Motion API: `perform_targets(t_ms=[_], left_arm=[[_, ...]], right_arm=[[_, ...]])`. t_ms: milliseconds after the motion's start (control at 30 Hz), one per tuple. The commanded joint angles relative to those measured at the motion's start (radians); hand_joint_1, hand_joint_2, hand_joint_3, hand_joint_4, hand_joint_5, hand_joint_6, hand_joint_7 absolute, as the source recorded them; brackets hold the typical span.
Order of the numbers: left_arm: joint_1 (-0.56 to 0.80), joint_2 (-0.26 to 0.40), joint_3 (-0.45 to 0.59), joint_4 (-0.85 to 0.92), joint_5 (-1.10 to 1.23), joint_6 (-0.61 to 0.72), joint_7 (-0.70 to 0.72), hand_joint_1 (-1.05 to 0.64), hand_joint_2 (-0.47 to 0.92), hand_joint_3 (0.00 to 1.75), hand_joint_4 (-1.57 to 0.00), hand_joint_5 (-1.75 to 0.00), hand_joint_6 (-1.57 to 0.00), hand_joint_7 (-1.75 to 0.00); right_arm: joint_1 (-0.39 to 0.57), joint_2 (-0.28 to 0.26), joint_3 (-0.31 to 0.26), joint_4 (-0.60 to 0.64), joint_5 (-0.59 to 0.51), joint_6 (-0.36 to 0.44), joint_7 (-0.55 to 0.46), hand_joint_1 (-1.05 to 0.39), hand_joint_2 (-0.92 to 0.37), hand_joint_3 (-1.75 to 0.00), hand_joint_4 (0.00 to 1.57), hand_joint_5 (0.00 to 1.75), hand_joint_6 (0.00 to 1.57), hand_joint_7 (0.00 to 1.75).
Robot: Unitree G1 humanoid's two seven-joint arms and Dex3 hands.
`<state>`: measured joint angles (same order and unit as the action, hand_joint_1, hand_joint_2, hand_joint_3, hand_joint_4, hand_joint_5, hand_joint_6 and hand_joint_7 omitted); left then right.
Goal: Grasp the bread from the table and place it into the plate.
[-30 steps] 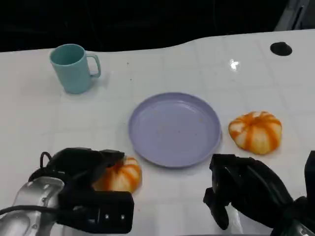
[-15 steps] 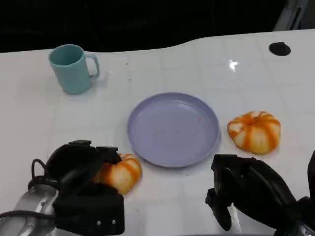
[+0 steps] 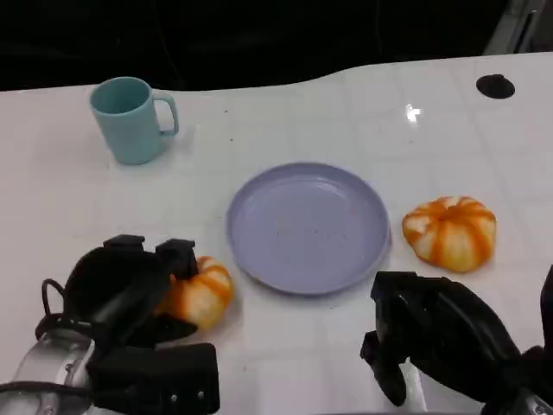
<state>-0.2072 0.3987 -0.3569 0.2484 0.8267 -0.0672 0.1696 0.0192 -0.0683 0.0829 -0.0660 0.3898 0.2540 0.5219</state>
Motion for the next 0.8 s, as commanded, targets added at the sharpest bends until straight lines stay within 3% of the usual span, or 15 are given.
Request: perform_targets(t_ms=[33, 367, 567, 800], left_arm=[[0.028, -0.001, 0.034, -0.06, -0.007, 0.02, 0.041, -0.25, 0.7, 0.81, -0.86, -1.75, -0.67, -1.75], [0.025, -0.052, 0.095, -0.081, -0.061, -0.035, 0.164, -0.23, 0.49, 1.13, -0.9, -1.75, -0.68, -1.75], [-0.044, -0.088, 0.1, -0.016, -0.108, -0.159, 0.243, -0.22, 0.38, 1.25, -0.92, -1.75, -0.72, -1.74], [-0.187, -0.147, 0.069, 0.095, -0.191, -0.215, 0.139, -0.21, 0.31, 1.35, -0.94, -1.75, -0.76, -1.75]], right_arm=[[0.0, -0.006, -0.015, -0.003, 0.012, 0.004, -0.001, -0.93, -0.92, -0.39, 1.28, 1.62, 1.09, 1.55], [-0.018, -0.004, -0.018, 0.025, 0.016, 0.008, 0.002, -0.95, -0.92, -0.36, 1.3, 1.6, 1.13, 1.53], [-0.03, -0.005, -0.022, 0.047, 0.024, 0.007, 0.016, -0.95, -0.92, -0.34, 1.31, 1.59, 1.13, 1.51], [-0.031, -0.004, -0.02, 0.054, 0.02, -0.003, 0.018, -0.95, -0.92, -0.34, 1.31, 1.57, 1.14, 1.48]])
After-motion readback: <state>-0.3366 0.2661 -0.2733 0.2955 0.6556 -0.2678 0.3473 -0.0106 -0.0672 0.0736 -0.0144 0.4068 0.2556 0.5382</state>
